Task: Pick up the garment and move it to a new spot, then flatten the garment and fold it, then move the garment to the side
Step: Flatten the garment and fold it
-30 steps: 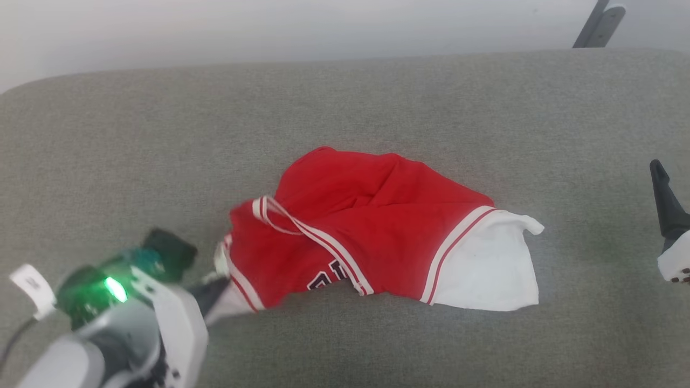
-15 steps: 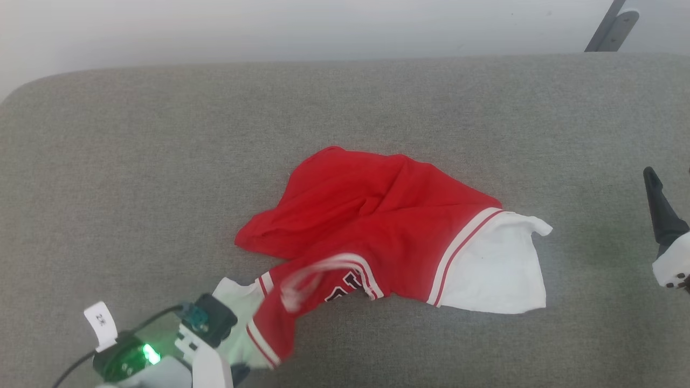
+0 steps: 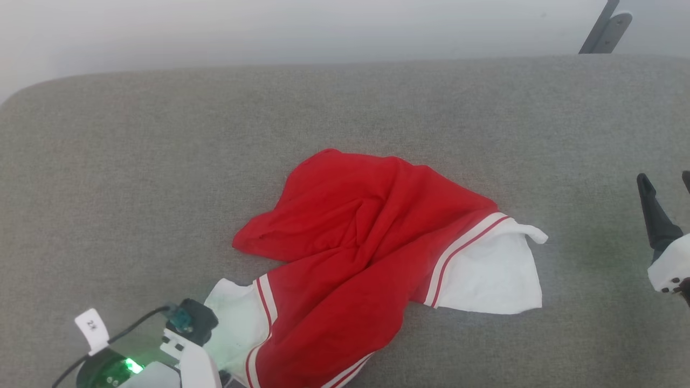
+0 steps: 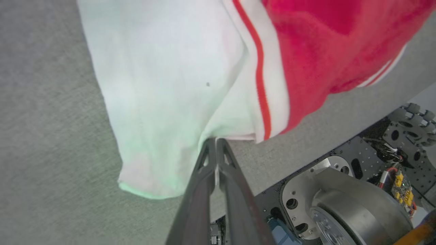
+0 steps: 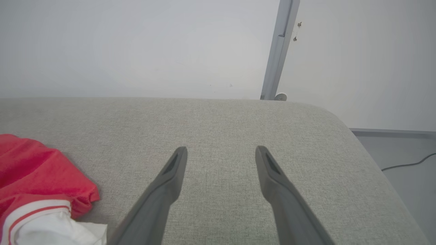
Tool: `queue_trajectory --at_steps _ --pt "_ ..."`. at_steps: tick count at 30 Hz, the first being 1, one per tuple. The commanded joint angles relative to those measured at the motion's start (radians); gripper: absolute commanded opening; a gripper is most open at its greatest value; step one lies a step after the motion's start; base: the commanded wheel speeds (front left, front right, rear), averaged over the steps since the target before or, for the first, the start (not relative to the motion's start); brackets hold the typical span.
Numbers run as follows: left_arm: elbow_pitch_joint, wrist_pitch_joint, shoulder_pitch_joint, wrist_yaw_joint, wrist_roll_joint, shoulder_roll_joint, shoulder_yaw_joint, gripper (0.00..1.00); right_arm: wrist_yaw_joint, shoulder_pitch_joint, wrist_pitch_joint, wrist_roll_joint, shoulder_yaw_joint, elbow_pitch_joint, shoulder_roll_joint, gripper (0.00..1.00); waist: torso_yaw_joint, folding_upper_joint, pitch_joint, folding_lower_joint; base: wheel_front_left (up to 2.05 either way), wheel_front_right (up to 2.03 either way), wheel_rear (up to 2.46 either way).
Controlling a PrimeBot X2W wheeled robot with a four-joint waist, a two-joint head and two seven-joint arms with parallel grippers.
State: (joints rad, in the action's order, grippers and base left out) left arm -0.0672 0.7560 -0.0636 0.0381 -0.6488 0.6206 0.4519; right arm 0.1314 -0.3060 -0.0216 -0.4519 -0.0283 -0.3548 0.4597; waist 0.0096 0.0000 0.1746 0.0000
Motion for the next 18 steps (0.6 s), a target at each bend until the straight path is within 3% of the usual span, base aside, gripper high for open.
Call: queue_trajectory --at_steps 1,2,3,11,18 --pt "-0.01 0.004 0.016 -0.011 0.0 0.005 -0.009 0.67 -0.001 0.013 0.0 -0.004 0.003 0.001 -0.004 1.0 -0.001 0.0 -0.004 0.0 0.0 0.0 0.0" --pt "-0.022 0.001 0.018 -0.022 -0.004 0.006 -0.019 0.93 -0.001 0.014 -0.002 -0.004 0.004 0.0 -0.004 1.0 -0.002 0.0 -0.007 0.0 0.0 0.0 0.0" --pt "-0.035 -0.003 0.018 -0.032 -0.003 0.011 -0.029 1.0 -0.001 0.014 -0.005 -0.004 0.004 0.001 -0.004 1.0 -0.003 0.0 -0.009 0.0 0.0 0.0 0.0" --pt "-0.149 0.033 0.024 -0.116 -0.004 0.059 -0.101 1.0 -0.001 0.024 -0.014 0.006 0.003 0.012 -0.014 1.0 -0.011 0.0 -0.03 0.0 0.0 0.0 0.0" --pt "-0.082 0.048 -0.008 -0.147 -0.012 0.045 -0.112 1.0 -0.001 0.025 -0.006 0.013 0.007 0.019 -0.027 1.0 -0.024 0.0 -0.033 0.0 0.0 0.0 0.0"
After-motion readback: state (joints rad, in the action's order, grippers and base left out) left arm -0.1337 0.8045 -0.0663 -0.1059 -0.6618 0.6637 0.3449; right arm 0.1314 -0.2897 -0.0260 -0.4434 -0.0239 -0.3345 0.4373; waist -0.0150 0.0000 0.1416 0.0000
